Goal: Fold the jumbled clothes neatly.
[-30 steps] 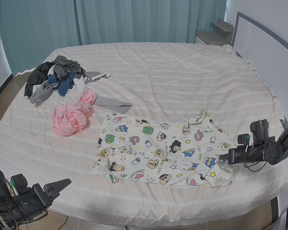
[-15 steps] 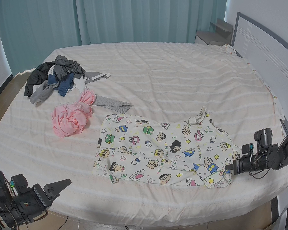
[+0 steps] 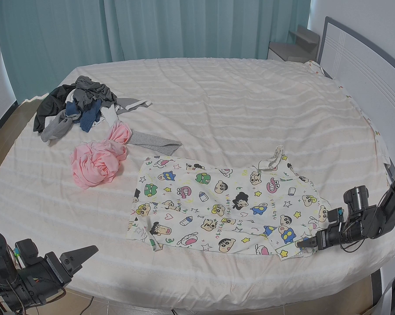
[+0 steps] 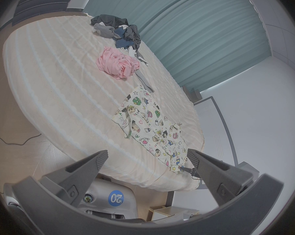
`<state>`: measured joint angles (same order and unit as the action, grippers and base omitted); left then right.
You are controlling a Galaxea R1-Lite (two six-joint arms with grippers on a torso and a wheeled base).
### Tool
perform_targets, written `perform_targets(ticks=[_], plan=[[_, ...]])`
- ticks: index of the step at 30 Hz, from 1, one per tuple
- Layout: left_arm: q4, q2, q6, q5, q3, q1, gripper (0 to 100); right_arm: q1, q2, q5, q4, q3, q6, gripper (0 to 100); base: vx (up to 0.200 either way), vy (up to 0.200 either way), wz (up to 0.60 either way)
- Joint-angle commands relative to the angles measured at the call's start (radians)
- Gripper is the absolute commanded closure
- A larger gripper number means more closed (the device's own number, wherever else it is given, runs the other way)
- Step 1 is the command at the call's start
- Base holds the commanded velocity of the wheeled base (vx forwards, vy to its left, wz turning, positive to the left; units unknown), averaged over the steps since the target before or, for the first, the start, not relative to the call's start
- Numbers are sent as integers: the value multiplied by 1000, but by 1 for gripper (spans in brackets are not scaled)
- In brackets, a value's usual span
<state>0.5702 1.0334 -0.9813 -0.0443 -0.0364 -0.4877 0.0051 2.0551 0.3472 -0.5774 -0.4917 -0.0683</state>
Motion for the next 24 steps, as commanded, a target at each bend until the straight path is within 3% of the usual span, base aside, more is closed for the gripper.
perform_targets(ticks=[1, 5, 9, 12, 16, 21, 24], plan=[[0, 2, 0, 0, 1, 0, 0, -8, 8, 1, -2, -4, 4, 0, 0, 0, 0], [0, 2, 0, 0, 1, 0, 0, -33, 3, 1, -2, -21, 5, 0, 0, 0, 0], [0, 0, 0, 0, 0, 0, 0, -50, 10, 18, 2, -42, 71, 0, 0, 0, 0], [0, 0, 0, -2, 0, 0, 0, -54, 3, 58, 7, -54, 165, 0, 0, 0, 0], [0, 0, 0, -2, 0, 0, 0, -79, -7, 85, 13, -53, 208, 0, 0, 0, 0], [0, -1, 0, -2, 0, 0, 0, -117, -32, 174, 77, -64, 312, 0, 0, 0, 0], [0, -1, 0, -2, 0, 0, 0, -139, -39, 200, 133, -68, 321, 0, 0, 0, 0]])
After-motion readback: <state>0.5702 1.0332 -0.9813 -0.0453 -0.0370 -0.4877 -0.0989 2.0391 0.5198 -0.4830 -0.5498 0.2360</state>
